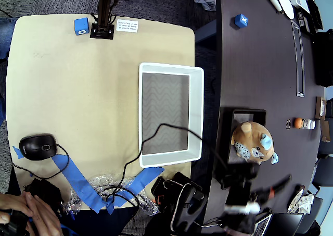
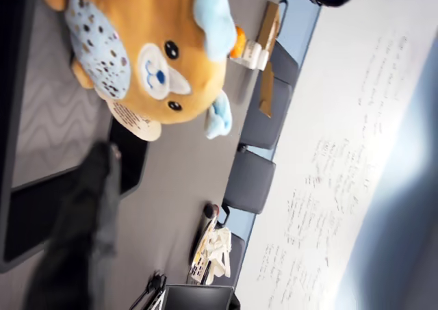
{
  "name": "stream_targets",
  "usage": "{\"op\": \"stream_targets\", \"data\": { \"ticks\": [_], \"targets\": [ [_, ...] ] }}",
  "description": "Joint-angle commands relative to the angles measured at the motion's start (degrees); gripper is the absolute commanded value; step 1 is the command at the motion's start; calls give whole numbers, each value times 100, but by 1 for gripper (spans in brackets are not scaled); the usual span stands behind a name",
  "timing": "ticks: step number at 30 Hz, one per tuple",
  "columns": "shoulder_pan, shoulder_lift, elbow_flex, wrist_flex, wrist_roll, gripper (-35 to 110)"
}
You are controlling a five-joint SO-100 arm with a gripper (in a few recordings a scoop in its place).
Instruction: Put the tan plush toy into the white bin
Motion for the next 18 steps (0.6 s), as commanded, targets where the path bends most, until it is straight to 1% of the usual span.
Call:
{"op": "stream_targets", "data": {
  "ticks": [1,5,11,18],
  "targets": [
    [18,-114,-88,0,-97,78],
    [70,-369,-176,0,-105,78],
    [176,-765,-993,26,-123,77],
    [1178,-1160,-1468,26,-105,77]
  ]
}}
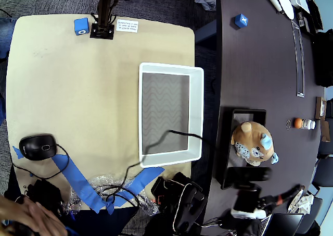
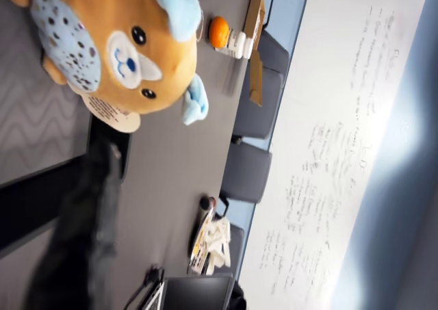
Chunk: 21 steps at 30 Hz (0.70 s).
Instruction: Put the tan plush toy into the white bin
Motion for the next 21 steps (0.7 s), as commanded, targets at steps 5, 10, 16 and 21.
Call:
{"op": "stream_targets", "data": {
  "ticks": [5,10,16,21],
  "targets": [
    [1169,-475,-712,-9,-53,77],
    [1564,-729,-949,-9,-53,77],
    [1723,-1547,-1327,-9,97,77],
    [1749,-2329,-1881,-18,545,77]
  ]
}}
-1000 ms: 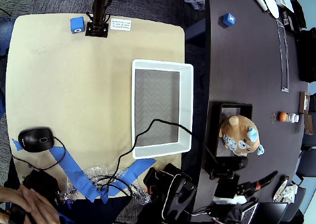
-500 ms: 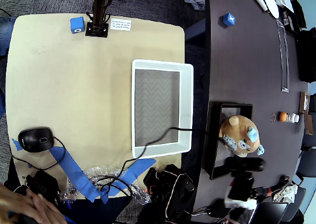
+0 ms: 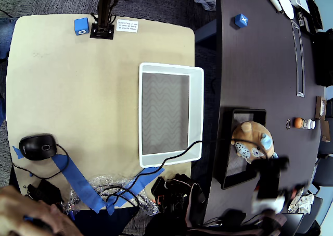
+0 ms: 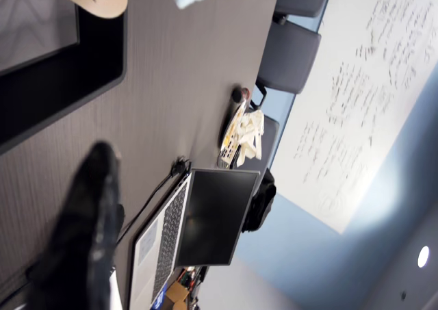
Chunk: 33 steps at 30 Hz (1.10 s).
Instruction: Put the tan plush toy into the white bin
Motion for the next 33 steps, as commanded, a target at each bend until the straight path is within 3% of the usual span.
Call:
{"op": "stream_targets", "data": {
  "ticks": [1,33],
  "targets": [
    [123,-519,-686,-18,193,77],
    [0,-3788,-2268,-35,246,77]
  ]
}}
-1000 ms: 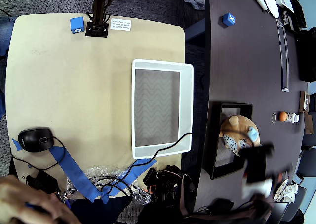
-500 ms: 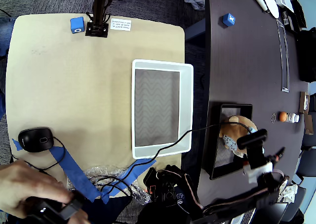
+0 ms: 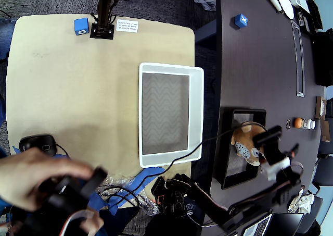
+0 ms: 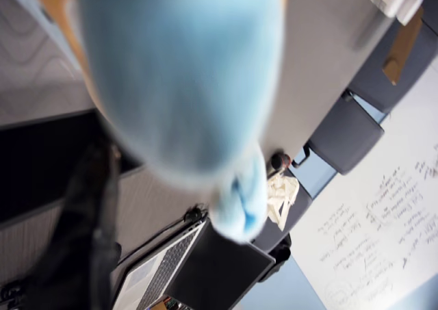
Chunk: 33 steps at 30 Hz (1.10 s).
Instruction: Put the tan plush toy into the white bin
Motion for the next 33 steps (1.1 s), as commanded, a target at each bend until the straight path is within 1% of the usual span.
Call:
{"op": "stream_targets", "data": {
  "ticks": [1,7,11,13,24,33],
  "targets": [
    [105,-97,-439,-35,-79,77],
    [-176,-1011,-439,-35,-325,77],
    [-272,-1099,-431,-35,-501,77],
    [-316,-1028,-396,-26,-510,74],
    [-325,-308,466,-35,-527,36],
    [-272,369,984,-35,-475,15]
  ]
}}
